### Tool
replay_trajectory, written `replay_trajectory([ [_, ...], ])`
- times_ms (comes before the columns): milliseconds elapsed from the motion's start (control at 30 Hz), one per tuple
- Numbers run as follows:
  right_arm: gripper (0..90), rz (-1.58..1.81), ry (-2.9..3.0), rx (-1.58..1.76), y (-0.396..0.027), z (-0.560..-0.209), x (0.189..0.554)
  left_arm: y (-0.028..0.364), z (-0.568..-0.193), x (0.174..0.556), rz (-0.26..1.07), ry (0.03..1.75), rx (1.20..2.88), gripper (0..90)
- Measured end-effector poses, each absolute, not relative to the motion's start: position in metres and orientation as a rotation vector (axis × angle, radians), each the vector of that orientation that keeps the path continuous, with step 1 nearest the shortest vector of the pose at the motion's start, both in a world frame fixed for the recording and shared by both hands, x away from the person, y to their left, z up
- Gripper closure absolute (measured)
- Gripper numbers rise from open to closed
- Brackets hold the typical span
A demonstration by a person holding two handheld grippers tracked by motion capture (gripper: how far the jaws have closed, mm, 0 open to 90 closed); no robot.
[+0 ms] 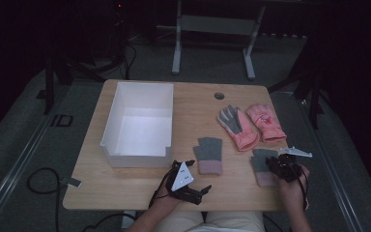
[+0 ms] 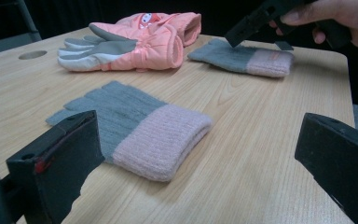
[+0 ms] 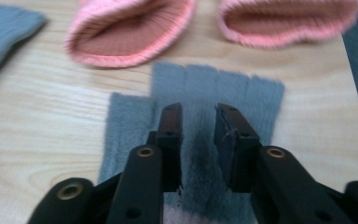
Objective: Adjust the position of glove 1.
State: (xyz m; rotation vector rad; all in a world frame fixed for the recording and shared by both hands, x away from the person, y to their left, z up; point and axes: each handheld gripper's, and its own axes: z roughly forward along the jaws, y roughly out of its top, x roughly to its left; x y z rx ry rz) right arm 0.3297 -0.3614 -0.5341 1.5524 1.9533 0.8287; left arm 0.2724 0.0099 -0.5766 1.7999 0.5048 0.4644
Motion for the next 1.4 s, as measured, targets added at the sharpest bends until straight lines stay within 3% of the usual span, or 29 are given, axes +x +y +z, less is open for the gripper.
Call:
replay_trajectory([
  [267, 67.7, 0.842, 2.207, 1.351, -0.375, -0.528, 0.34, 0.009, -0.577, 0.272, 0.466, 0.509, 1.804, 0.1],
  [567, 68.8, 0.818, 2.284, 1.324, -0.381, -0.544, 0.341, 0.01, -0.577, 0.272, 0.467, 0.51, 1.799, 0.0],
  [767, 83.0, 0.826, 2.244, 1.362, -0.38, -0.547, 0.34, 0.01, -0.577, 0.272, 0.467, 0.509, 1.8, 0.1],
  [967, 85.5, 0.824, 2.203, 1.407, -0.377, -0.547, 0.339, 0.01, -0.577, 0.273, 0.461, 0.512, 1.798, 0.0],
  [1133, 86.1, 0.849, 2.17, 1.455, -0.375, -0.536, 0.336, 0.01, -0.577, 0.273, 0.465, 0.513, 1.796, 0.1],
  [1400, 86.1, 0.944, 2.139, 1.379, -0.356, -0.487, 0.331, 0.01, -0.577, 0.273, 0.461, 0.514, 1.798, 0.1],
])
